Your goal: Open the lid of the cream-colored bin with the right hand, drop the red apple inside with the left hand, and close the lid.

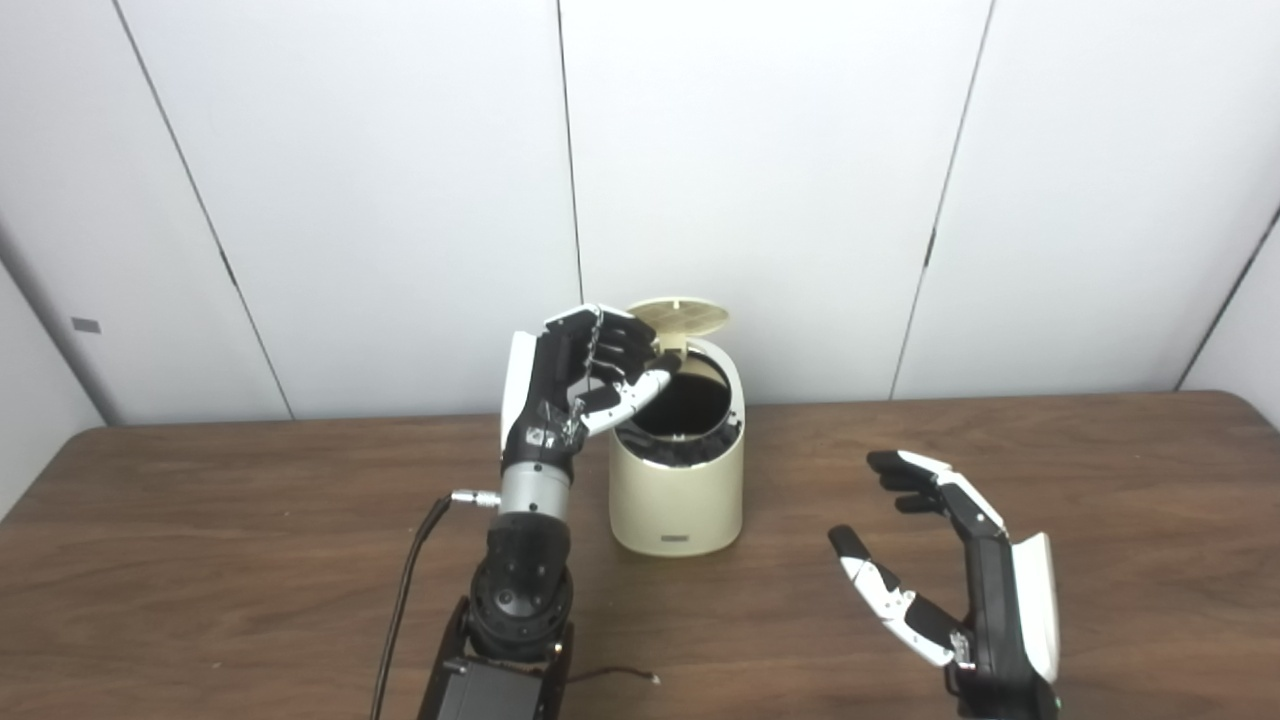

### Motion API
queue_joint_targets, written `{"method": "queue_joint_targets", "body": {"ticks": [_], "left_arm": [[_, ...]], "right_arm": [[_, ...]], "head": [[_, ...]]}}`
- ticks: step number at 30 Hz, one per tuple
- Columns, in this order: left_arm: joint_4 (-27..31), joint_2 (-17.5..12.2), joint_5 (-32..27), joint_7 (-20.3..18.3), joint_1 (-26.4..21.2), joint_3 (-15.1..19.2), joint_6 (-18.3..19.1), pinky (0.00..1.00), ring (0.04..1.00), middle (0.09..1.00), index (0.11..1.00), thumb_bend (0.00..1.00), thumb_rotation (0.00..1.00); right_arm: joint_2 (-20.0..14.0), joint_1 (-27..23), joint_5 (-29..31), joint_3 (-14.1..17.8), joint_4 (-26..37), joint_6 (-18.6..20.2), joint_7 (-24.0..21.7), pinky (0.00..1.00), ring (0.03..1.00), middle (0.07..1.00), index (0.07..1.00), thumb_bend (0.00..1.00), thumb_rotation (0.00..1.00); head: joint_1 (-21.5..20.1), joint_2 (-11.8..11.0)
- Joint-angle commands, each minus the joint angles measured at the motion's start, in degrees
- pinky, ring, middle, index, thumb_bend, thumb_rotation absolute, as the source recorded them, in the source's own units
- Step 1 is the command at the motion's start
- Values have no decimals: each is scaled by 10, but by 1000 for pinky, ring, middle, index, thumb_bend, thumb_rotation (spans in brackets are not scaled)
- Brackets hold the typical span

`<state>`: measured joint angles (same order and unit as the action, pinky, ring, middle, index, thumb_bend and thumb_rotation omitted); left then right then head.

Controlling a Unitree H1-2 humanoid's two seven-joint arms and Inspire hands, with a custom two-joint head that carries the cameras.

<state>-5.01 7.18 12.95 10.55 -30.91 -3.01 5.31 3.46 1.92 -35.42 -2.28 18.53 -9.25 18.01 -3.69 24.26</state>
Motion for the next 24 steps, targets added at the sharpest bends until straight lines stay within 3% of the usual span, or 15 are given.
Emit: {"method": "queue_joint_targets", "body": {"ticks": [1,7,10,14,16,19,21,24], "left_arm": [[35,7,-24,-2,-22,12,-1,408,479,496,465,503,0],[96,15,-85,-19,-12,39,67,462,499,484,470,503,0],[130,19,-124,-29,-4,53,106,550,517,488,466,502,0],[172,14,-152,-34,14,61,122,585,512,474,471,503,0],[196,5,-153,-38,35,60,112,560,511,470,472,503,0],[223,-22,-131,-51,72,48,69,568,501,469,482,502,0],[236,-34,-119,-56,95,40,40,521,500,480,475,501,0],[251,-46,-106,-58,125,33,11,498,481,499,469,499,0]], "right_arm": [[-1,-11,1,0,6,-23,12,582,664,687,672,291,285],[-5,-11,8,-3,1,-32,10,572,665,690,670,292,224],[-6,-10,16,-4,-1,-35,8,571,664,690,674,295,213],[-12,-13,18,-2,-6,-39,9,563,658,685,676,294,208],[-14,-16,14,1,-8,-39,11,563,656,683,674,293,226],[-19,-24,-6,1,1,-29,6,569,661,686,676,312,349],[-26,-39,-16,0,9,-29,1,587,680,701,690,352,444],[-38,-74,-31,-4,22,-35,-6,598,698,718,704,387,464]], "head": [[0,1],[1,1],[2,3],[6,5],[7,4],[8,3],[7,1],[4,-2]]}}
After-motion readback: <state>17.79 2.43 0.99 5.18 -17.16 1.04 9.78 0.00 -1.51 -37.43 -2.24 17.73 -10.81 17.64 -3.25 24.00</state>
